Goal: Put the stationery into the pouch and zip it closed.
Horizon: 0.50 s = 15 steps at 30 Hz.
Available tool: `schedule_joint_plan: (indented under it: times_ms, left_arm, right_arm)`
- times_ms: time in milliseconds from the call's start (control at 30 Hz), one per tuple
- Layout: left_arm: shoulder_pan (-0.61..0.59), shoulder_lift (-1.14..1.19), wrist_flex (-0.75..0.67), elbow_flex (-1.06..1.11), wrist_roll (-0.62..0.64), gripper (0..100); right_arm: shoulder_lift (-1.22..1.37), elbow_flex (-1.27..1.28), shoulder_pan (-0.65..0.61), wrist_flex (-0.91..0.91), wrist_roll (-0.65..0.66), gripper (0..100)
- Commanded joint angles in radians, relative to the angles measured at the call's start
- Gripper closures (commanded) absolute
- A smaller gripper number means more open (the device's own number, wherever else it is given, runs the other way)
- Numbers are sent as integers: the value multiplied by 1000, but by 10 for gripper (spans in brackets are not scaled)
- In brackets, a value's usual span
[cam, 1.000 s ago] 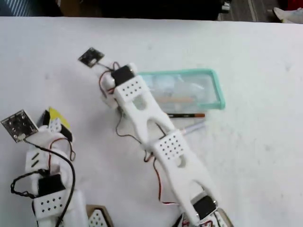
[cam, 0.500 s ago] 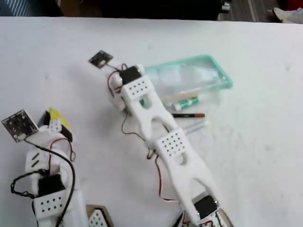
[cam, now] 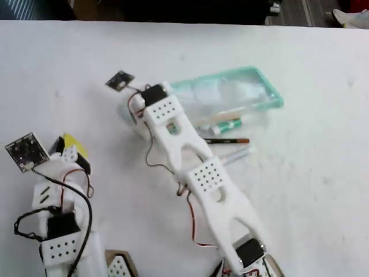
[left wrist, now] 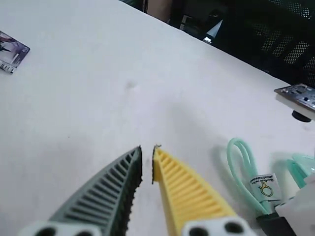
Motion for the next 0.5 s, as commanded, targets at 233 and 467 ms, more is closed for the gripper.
schedule_joint_plan:
  times_ms: [233,467]
  left_arm:
    - [10,-21,11,-31,0,924]
    - [10,-21,11,-31,0,924]
  right_arm:
    - [-59,81,-2,27,170,850]
    - [-65,104,-2,28,242,943]
